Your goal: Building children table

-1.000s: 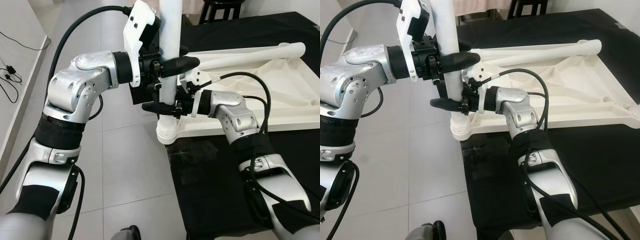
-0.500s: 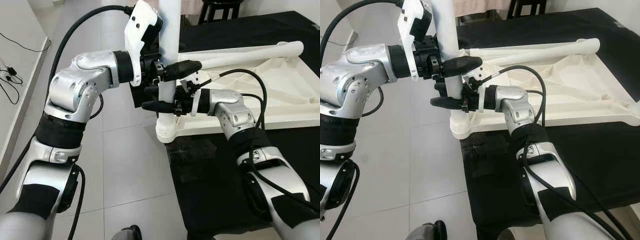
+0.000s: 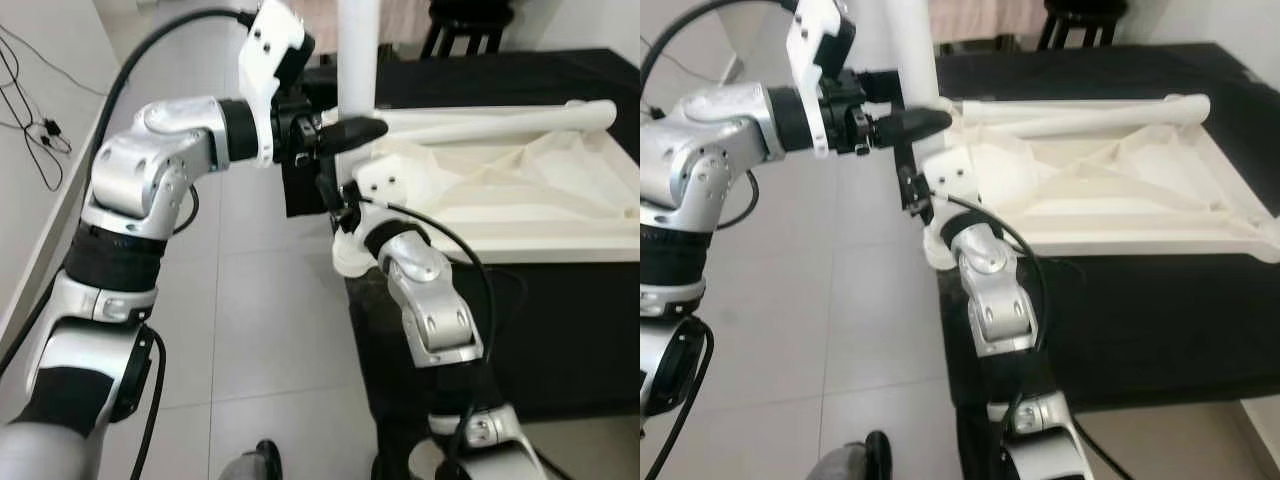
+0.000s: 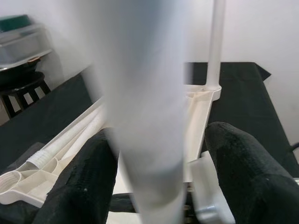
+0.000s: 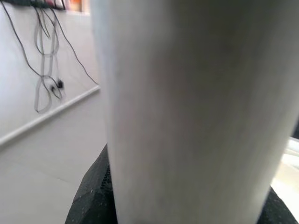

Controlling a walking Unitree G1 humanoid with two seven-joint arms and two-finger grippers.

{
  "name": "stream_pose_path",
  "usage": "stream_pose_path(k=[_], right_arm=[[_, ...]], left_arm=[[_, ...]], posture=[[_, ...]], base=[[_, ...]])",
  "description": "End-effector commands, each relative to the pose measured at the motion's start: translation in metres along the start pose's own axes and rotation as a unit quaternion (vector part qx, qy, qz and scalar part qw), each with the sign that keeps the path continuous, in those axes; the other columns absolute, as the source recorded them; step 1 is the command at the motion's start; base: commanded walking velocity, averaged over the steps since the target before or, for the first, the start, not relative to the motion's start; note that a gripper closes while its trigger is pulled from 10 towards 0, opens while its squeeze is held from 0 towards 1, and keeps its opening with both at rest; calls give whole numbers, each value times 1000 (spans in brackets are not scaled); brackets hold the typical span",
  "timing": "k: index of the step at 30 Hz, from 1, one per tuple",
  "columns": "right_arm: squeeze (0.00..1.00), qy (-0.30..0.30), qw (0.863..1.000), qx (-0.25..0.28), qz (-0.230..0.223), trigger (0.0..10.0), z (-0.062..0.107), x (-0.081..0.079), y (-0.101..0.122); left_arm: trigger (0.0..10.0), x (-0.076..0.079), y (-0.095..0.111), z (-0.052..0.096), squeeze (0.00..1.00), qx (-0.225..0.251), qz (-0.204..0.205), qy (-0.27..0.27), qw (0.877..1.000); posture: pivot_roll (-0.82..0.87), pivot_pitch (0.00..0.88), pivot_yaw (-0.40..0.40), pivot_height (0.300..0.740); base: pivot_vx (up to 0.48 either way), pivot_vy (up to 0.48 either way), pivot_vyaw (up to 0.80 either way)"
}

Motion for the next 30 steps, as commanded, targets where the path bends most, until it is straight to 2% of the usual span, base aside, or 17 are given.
stream_pose_path(k=[1,5,6,8,9,13,16,17,18,19,21,22,23,25,26,29,30], right_arm=[[0,-31,999,-24,0,0,2,14,-14],[0,-30,999,-23,-2,0,1,12,-13],[0,-29,999,-24,-4,0,2,13,-14],[0,-29,999,-25,-5,0,2,12,-14],[0,-34,999,-26,-8,0,3,12,-15],[0,-44,999,-28,-13,0,5,11,-14],[0,-70,997,-33,-16,0,14,8,-10],[0,-75,996,-33,-17,0,14,9,-9],[0,-78,996,-32,-18,0,13,10,-9],[0,-81,996,-31,-24,0,12,11,-9],[0,-83,996,-30,-29,0,11,12,-9],[0,-86,995,-28,-37,0,10,13,-8],[0,-88,994,-29,-50,0,9,14,-9],[0,-90,994,-31,-58,0,8,15,-9],[0,-91,993,-32,-67,0,8,16,-10],[0,-92,993,-34,-72,0,8,16,-11],[0,-94,990,-39,-96,0,8,17,-13]], left_arm=[[10000,2,0,-1,0,0,-2,-4,1000],[10000,2,1,-1,0,0,-4,-3,1000],[3647,3,0,-1,0,0,-5,-7,1000],[3647,3,0,-1,0,-1,-5,-9,1000],[0,4,0,-1,0,-2,-5,-14,1000],[0,5,0,-1,0,-3,-6,-17,1000],[0,4,1,-2,0,-3,-9,-17,1000],[627,4,2,-2,0,-1,-11,-16,1000],[627,4,2,-2,0,0,-11,-15,1000],[2510,4,2,-2,0,0,-12,-15,1000],[2667,4,2,-2,0,1,-14,-15,1000],[4118,4,2,-2,0,1,-14,-15,1000],[6588,5,2,-2,0,2,-15,-15,1000],[6588,5,2,-2,0,2,-16,-15,1000],[8118,5,1,-1,0,0,-18,-15,1000],[8118,5,1,-1,0,-1,-19,-15,1000],[10000,4,1,1,0,0,-21,-14,1000]], posture=[[30,206,8,740],[31,204,10,740],[33,200,12,740],[33,199,12,740],[32,198,15,740],[33,195,18,740],[33,191,21,740],[33,192,22,740],[33,192,22,740],[34,191,24,740],[34,191,24,740],[34,193,25,740],[36,194,25,740],[36,194,25,740],[38,194,24,740],[38,194,24,740],[40,196,27,740]], base=[[0,0,0],[0,0,0],[0,0,0],[0,0,0],[0,0,0],[0,0,0],[0,0,0],[0,0,0],[0,0,0],[0,0,0],[0,0,0],[0,0,0],[0,0,0],[0,0,0],[0,0,0],[0,0,0],[0,0,0]])
Point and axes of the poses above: a point about 5 cm out from each wrist's last joint towards the gripper, its own z axis pointing back from the gripper into the wrist, its own y axis along the axis of the wrist's last joint, x = y × z, the point moved 1 cm from there along -z, pointing out of the wrist towards the gripper, and after that the axes turned 9 degrees about -z, right-handed, at the moved point
